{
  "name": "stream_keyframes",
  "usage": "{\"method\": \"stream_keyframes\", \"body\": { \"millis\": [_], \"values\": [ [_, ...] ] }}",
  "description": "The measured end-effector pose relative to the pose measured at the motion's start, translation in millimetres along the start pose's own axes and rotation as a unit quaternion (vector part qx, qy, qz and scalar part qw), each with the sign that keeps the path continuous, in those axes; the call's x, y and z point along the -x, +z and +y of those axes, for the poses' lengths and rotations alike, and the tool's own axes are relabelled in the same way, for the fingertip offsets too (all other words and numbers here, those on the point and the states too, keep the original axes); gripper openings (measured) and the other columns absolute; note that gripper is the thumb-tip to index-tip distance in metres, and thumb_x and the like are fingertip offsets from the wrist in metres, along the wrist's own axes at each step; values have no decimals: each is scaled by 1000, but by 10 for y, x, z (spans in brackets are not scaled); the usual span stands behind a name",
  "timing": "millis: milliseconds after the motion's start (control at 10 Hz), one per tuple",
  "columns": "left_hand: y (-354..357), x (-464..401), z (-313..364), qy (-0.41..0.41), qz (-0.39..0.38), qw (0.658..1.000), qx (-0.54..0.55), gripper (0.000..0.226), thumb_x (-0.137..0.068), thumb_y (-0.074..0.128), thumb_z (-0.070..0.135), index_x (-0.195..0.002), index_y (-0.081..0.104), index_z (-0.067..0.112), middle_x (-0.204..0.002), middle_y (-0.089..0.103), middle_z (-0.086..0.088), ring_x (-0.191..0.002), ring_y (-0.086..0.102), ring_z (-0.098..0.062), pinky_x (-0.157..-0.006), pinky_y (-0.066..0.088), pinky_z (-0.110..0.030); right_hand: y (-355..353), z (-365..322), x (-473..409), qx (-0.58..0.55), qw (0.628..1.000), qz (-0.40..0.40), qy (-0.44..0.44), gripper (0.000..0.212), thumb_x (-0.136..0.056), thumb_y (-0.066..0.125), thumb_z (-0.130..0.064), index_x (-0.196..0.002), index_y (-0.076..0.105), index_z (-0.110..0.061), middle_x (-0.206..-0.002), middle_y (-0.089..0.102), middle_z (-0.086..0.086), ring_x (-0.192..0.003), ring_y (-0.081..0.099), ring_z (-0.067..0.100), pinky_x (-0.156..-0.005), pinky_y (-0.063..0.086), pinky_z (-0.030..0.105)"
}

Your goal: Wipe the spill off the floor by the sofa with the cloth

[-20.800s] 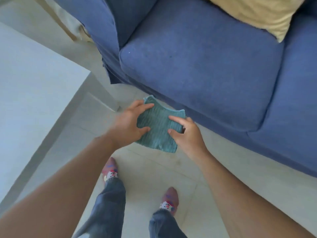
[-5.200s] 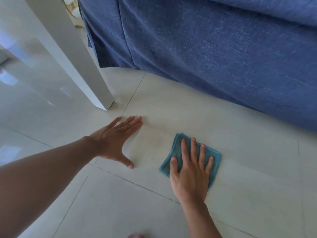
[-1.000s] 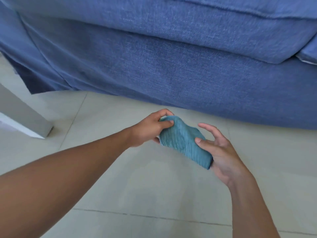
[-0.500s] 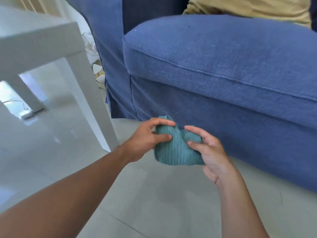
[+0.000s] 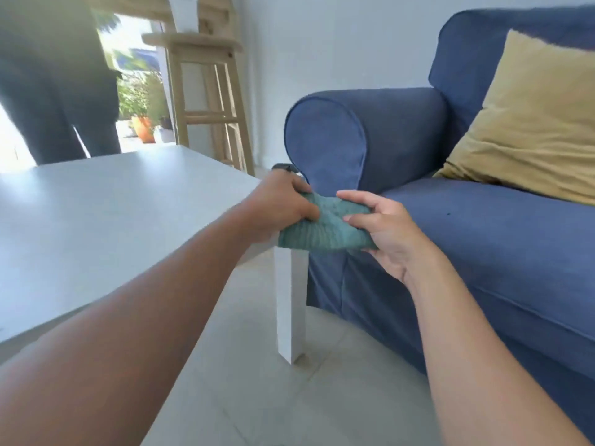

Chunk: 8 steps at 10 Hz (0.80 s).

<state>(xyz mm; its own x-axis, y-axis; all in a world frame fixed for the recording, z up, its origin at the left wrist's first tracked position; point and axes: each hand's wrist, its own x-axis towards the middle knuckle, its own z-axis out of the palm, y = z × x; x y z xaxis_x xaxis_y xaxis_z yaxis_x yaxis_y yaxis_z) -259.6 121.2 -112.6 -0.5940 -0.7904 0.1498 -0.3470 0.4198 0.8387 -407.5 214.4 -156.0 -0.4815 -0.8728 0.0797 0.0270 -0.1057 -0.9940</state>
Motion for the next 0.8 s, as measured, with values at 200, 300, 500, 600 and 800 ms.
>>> {"method": "stream_keyframes", "body": {
  "millis": [200,300,500,600,800],
  "values": [
    [-1461,76,-309,-149,111,981,-58,29,-76,79,3,-104,71,-1,-104,70,-17,-92,69,-28,-85,60,-42,1456,-532,-498,176,970,-168,13,38,-95,55,6,-127,67,-12,-99,60,0,-71,62,13,-44,49,15],
    [-1895,252,-644,-216,114,967,-76,27,-80,76,1,-106,69,-3,-103,69,-15,-85,69,-24,-71,59,-31,2050,-441,-575,263,937,-229,8,39,-96,54,4,-127,66,-16,-107,56,2,-76,60,11,-53,51,19],
    [-2173,413,-1148,-254,78,939,-217,43,-74,77,27,-111,69,7,-125,48,-8,-101,62,-30,-87,59,-43,2503,-232,-599,382,891,-237,-53,42,-90,63,0,-129,67,-14,-137,61,8,-125,55,26,-95,42,28],
    [-2160,436,-1239,-200,79,920,-326,35,-89,61,36,-118,70,21,-137,35,-2,-125,39,-29,-107,40,-50,2520,-187,-587,421,875,-218,-97,40,-90,60,-6,-127,69,-16,-136,64,5,-124,57,24,-90,40,26],
    [-2077,337,-1256,-91,125,889,-431,38,-92,54,41,-127,63,28,-144,44,2,-132,39,-28,-107,33,-57,2417,-98,-550,503,829,-109,-218,26,-88,52,-27,-93,76,-19,-98,74,6,-91,67,28,-83,59,42]
  ]
}}
